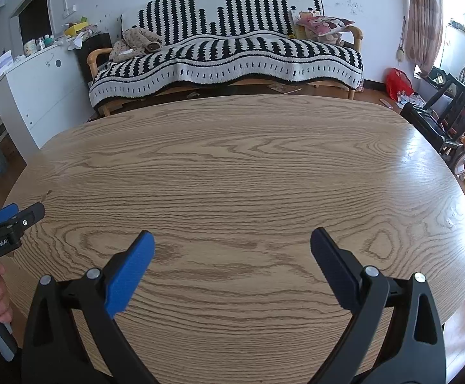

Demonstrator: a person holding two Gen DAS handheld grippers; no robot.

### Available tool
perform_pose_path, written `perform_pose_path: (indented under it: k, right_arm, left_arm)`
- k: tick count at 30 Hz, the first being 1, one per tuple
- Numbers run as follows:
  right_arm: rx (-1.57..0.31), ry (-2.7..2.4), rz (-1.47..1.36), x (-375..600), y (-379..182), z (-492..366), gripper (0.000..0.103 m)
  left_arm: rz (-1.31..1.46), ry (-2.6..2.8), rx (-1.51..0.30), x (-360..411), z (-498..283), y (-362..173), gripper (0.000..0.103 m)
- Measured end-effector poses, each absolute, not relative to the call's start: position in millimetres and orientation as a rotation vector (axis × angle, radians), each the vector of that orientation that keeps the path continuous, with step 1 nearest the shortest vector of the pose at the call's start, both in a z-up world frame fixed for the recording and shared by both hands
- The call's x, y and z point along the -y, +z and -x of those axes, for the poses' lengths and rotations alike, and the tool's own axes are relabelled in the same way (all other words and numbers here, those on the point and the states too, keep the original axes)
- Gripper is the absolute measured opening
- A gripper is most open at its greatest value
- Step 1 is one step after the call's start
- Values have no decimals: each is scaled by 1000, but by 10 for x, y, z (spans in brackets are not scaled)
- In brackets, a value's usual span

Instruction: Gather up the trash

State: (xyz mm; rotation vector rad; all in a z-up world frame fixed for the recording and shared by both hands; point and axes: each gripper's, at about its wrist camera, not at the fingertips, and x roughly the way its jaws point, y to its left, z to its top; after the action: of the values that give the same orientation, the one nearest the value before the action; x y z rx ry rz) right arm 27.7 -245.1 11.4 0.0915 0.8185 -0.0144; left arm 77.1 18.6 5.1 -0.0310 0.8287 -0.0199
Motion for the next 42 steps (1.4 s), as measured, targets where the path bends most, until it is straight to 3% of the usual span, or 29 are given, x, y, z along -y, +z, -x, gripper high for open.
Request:
perform_pose_path:
  k: [42]
  right_arm:
    - [-816, -13, -92, 2474, 108, -273, 95]
  left_arm:
    - [27, -7, -844, -191, -744, 29, 96]
